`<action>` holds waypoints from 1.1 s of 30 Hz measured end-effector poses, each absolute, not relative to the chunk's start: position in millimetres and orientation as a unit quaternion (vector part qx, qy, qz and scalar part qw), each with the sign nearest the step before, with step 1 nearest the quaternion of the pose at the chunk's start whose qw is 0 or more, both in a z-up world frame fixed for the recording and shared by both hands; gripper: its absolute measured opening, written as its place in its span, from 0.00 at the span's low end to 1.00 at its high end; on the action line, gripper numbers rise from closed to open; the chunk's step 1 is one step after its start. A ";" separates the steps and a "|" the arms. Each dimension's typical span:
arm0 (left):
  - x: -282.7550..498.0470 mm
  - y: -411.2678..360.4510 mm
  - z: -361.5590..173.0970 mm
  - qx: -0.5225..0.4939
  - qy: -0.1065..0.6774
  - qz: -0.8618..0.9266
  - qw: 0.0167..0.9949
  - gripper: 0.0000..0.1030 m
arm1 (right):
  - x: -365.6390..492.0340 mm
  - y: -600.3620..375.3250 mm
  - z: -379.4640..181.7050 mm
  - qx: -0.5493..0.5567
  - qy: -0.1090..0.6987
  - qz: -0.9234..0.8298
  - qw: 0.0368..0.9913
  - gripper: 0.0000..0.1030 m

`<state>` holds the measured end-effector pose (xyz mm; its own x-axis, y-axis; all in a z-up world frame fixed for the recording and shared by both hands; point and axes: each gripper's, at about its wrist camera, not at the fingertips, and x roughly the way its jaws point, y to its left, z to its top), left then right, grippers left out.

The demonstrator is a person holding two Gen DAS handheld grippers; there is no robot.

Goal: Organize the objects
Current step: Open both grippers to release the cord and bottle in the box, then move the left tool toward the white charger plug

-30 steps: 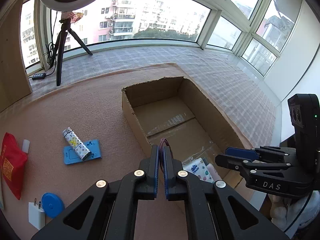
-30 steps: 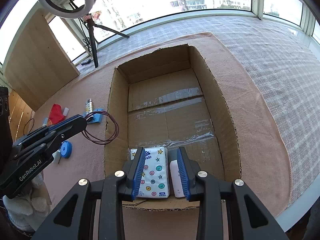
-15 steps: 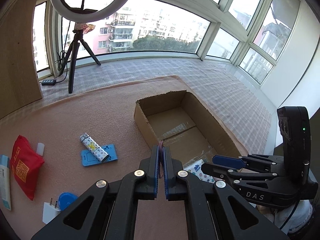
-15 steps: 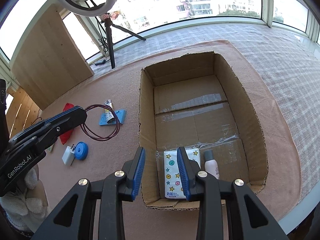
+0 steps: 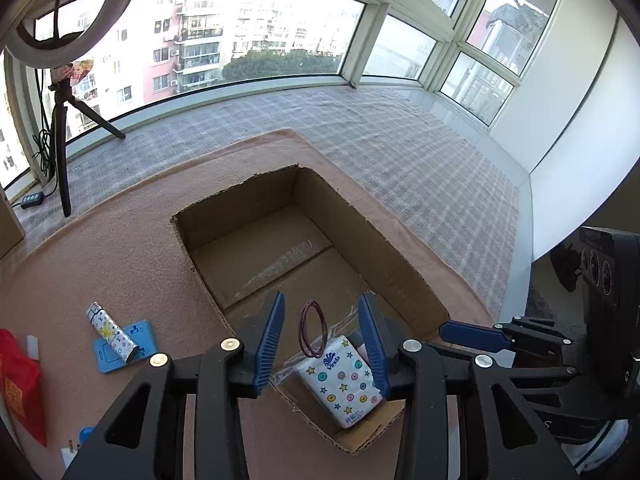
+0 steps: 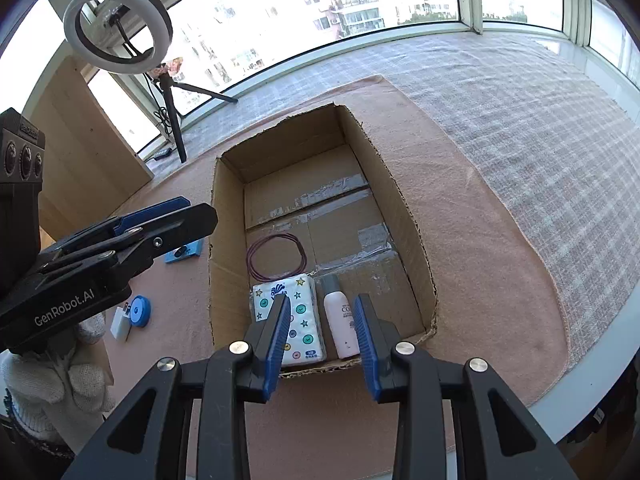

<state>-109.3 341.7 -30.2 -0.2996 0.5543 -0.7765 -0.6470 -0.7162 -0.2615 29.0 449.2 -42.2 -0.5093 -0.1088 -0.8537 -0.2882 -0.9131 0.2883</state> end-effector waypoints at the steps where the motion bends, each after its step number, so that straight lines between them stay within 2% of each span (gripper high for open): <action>1: -108.8 343.8 -32.2 -0.457 0.052 0.807 0.370 0.57 | 30.7 451.9 -42.2 -0.492 0.203 0.845 0.056 0.29; 10: -115.0 338.4 -35.8 -0.456 0.047 0.815 0.355 0.57 | 31.5 459.9 -45.3 -0.493 0.211 0.842 0.059 0.31; 16: -117.2 308.1 -35.3 -0.457 0.036 0.824 0.333 0.57 | 20.8 442.1 -41.7 -0.491 0.199 0.847 0.040 0.41; 21: -115.7 262.5 -36.0 -0.460 0.022 0.835 0.300 0.57 | 7.7 415.9 -38.1 -0.491 0.183 0.851 0.016 0.53; 33: -120.8 105.8 -70.2 -0.504 -0.025 0.846 0.170 0.59 | -15.0 341.0 -43.4 -0.500 0.160 0.850 -0.047 0.67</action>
